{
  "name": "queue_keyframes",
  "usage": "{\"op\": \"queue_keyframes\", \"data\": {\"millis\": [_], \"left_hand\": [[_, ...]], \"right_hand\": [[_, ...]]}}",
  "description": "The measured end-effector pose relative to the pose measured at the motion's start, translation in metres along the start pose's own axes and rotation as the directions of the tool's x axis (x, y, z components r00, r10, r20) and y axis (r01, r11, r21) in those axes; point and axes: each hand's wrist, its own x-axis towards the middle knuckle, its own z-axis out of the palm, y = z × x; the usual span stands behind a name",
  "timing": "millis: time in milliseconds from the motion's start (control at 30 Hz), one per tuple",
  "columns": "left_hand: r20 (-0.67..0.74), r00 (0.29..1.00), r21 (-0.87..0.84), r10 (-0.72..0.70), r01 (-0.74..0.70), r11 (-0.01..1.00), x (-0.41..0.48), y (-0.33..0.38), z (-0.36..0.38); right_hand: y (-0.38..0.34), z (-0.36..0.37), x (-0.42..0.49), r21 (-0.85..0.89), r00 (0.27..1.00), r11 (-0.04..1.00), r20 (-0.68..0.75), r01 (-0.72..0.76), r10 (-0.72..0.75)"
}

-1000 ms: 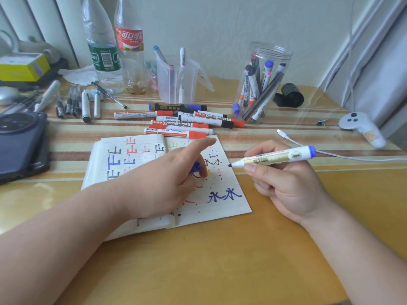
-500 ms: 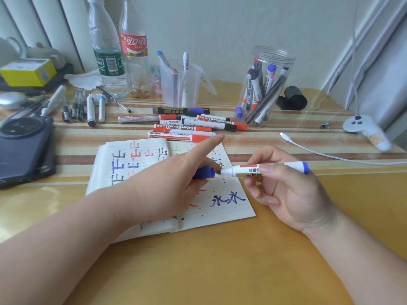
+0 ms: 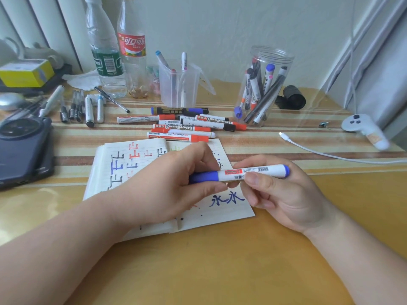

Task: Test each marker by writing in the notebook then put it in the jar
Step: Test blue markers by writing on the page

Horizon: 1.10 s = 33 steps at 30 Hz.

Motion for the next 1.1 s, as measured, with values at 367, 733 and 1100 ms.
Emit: {"op": "queue_keyframes", "data": {"millis": [367, 733, 1100], "left_hand": [[-0.1, 0.995, 0.059, 0.02, -0.014, 0.998, 0.001, 0.002, 0.008], [-0.217, 0.974, 0.14, 0.07, -0.04, 0.989, 0.001, 0.011, 0.014], [-0.369, 0.926, 0.249, 0.077, 0.018, 0.968, 0.013, -0.007, 0.004]], "right_hand": [[0.003, 0.011, -0.001, -0.112, 1.0, 0.994, -0.026, 0.003, -0.006], [0.002, 0.012, 0.001, -0.04, 1.0, 0.999, 0.016, 0.021, -0.02], [-0.026, 0.034, 0.042, -0.106, 0.943, 0.968, -0.225, 0.228, -0.247]]}}
